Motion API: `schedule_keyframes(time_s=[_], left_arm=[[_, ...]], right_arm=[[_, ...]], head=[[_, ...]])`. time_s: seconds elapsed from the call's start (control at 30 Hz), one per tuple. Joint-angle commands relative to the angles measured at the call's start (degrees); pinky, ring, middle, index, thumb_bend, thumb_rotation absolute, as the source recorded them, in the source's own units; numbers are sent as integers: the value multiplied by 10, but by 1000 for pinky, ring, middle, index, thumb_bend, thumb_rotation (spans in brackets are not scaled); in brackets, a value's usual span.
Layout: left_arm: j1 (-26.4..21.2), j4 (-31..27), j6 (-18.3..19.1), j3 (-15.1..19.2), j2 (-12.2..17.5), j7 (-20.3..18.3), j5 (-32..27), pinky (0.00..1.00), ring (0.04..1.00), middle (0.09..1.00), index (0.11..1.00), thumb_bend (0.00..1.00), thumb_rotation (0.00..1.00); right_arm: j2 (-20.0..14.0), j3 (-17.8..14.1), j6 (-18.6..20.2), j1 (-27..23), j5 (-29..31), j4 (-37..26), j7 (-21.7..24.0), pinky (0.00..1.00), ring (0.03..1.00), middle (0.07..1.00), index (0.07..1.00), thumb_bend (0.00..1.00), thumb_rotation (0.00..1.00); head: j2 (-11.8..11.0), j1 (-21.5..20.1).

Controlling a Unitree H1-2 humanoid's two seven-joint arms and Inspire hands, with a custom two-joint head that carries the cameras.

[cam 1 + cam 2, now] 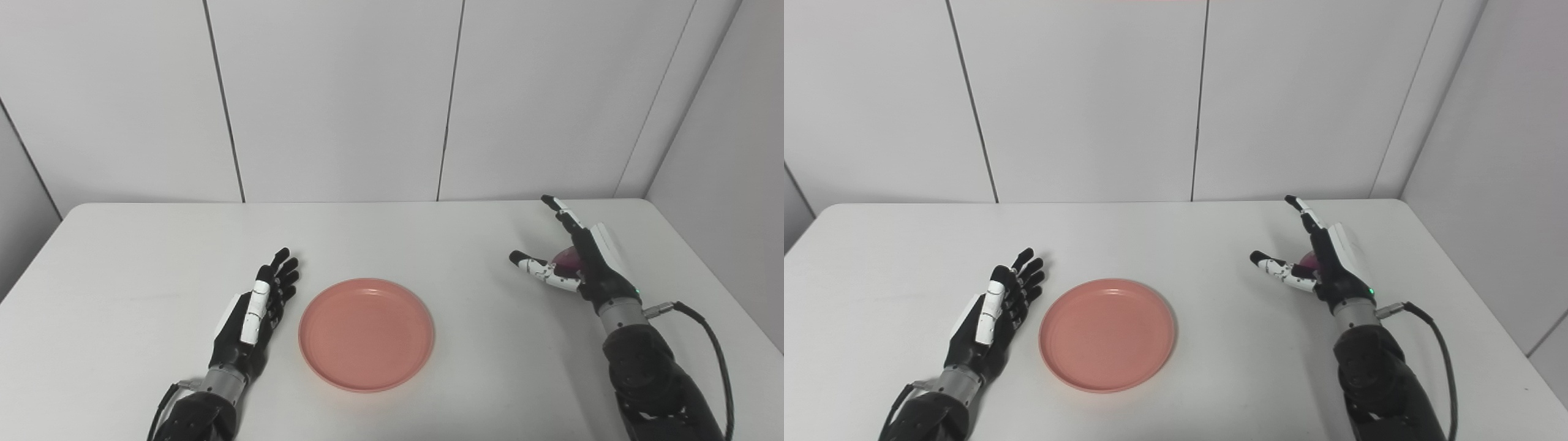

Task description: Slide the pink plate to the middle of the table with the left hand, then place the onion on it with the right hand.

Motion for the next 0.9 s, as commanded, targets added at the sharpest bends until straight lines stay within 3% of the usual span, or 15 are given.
schedule_keyframes(time_s=[0.0, 0.13, 0.5, 0.87], left_arm=[[-3, -1, -7, 0, 0, -6, -5, 993, 981, 977, 980, 756, 1000], [-5, 10, -16, 0, 4, -11, -6, 1000, 987, 980, 985, 761, 1000], [-5, 7, -12, 0, 4, -9, -8, 994, 980, 976, 981, 760, 1000], [-5, 6, -13, -2, 4, -11, -8, 1000, 983, 979, 981, 760, 1000]], right_arm=[[-23, 0, 5, -34, -31, -1, -21, 838, 918, 930, 940, 898, 379], [-36, 4, 1, -37, -52, 16, -26, 898, 930, 933, 947, 907, 357], [-59, -1, 24, -39, -78, 41, -22, 883, 922, 922, 943, 936, 336], [-66, 4, 32, -40, -73, 62, -15, 873, 898, 900, 920, 931, 249]], head=[[-1, 0], [-2, -3], [-6, -5], [-4, -4]])
